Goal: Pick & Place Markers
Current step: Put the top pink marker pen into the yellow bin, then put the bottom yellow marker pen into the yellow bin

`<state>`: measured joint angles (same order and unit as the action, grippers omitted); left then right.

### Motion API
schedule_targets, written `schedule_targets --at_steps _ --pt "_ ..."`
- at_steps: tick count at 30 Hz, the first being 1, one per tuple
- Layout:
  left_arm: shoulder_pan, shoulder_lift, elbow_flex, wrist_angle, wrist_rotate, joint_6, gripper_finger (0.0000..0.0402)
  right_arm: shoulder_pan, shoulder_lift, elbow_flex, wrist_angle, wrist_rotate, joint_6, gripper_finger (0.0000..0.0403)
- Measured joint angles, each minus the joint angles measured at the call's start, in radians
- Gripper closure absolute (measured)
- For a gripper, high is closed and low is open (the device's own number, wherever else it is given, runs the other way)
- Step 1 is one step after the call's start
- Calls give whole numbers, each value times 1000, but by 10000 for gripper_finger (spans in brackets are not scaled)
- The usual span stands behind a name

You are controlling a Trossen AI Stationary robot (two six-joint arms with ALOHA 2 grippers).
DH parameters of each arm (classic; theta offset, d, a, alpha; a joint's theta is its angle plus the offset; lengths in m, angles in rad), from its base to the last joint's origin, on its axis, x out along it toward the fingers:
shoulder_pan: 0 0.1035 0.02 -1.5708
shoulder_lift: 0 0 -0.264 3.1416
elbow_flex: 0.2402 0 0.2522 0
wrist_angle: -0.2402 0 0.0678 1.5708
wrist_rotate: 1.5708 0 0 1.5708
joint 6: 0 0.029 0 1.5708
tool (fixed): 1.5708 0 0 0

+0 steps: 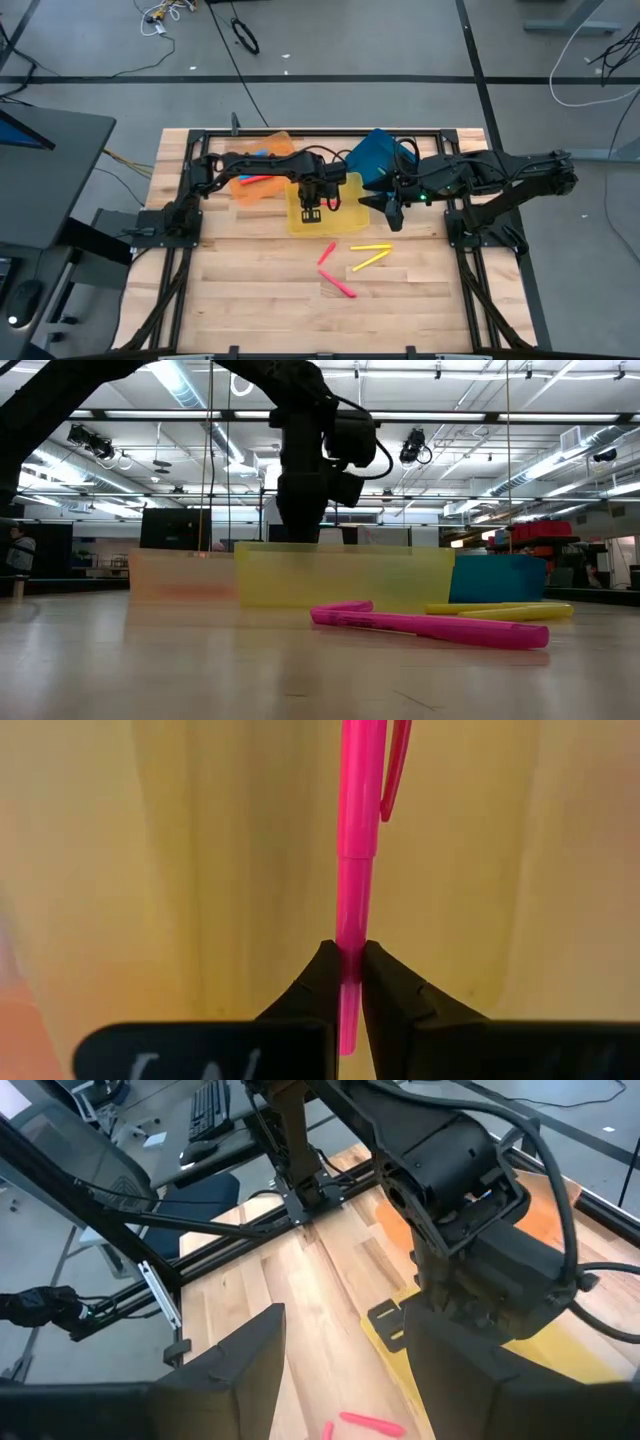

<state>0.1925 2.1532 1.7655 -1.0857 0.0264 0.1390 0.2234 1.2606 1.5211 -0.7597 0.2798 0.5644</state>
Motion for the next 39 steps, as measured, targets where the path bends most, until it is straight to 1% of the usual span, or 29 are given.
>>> schedule_targets --at_steps 5,10,14,26,30,33,37,39 --pt "0 0 -51 71 -29 -1 376 0 0 0 0 0 -5 197" --pt "0 8 -84 135 -35 -1 376 0 0 0 -3 0 -5 197" --pt "1 7 -112 178 -79 -2 371 0 0 0 -4 0 -5 197" --pt "1 7 -118 190 -68 -4 293 0 0 0 -5 0 -5 197" --pt "0 7 -94 120 -81 -7 282 0 0 0 -6 1 -13 197" --pt "-1 -5 -42 31 -111 -12 285 0 0 0 -6 36 -35 197" --pt "-10 -81 24 -51 -120 -28 302 0 -11 0 -4 46 -49 197" --pt "-19 -135 56 -97 -141 -54 314 -1 -20 0 -12 53 -46 197"
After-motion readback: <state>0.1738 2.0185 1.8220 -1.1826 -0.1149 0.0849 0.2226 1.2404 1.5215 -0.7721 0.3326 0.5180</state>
